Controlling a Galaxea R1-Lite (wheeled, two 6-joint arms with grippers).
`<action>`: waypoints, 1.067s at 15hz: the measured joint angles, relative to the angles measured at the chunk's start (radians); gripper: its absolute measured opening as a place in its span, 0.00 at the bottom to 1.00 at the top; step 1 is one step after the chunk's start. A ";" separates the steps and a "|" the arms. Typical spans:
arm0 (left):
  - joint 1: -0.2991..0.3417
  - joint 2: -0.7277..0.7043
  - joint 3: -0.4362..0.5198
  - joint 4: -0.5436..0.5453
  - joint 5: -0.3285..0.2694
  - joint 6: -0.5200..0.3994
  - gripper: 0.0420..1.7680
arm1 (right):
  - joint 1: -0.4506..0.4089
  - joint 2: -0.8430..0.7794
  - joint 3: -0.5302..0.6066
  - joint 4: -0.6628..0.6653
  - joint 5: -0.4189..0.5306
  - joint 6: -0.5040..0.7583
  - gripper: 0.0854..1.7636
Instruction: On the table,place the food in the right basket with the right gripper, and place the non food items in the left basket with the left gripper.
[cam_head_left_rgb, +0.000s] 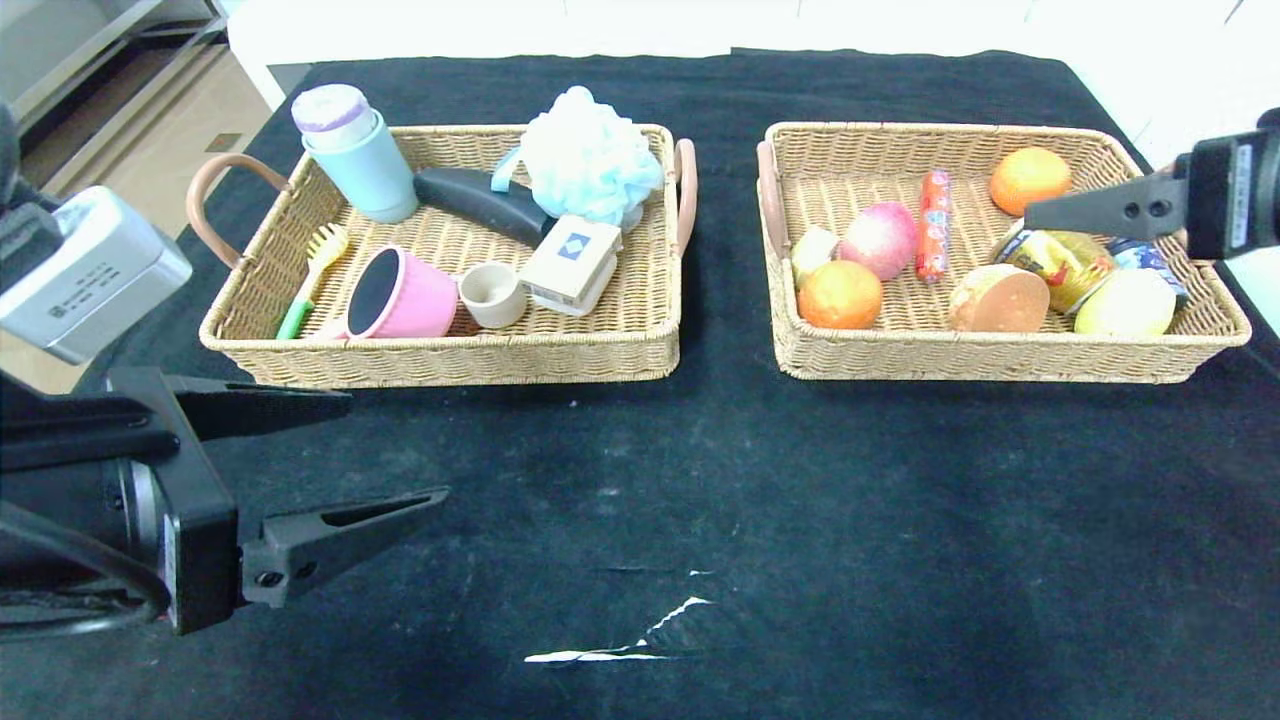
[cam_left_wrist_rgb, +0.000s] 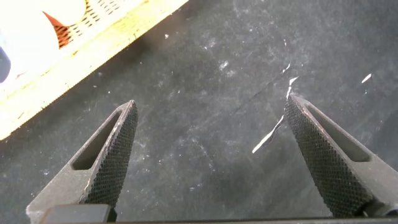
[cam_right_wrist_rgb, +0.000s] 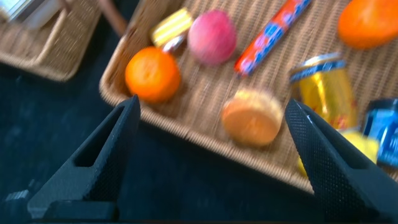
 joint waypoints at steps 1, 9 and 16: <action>0.001 -0.005 0.000 0.000 0.000 -0.010 0.97 | 0.016 -0.051 0.063 0.002 0.000 -0.001 0.96; 0.002 -0.163 0.008 0.054 0.078 -0.127 0.97 | 0.058 -0.434 0.445 0.005 0.000 0.001 0.96; 0.078 -0.517 0.044 0.336 0.179 -0.157 0.97 | -0.017 -0.822 0.674 0.029 -0.056 0.004 0.96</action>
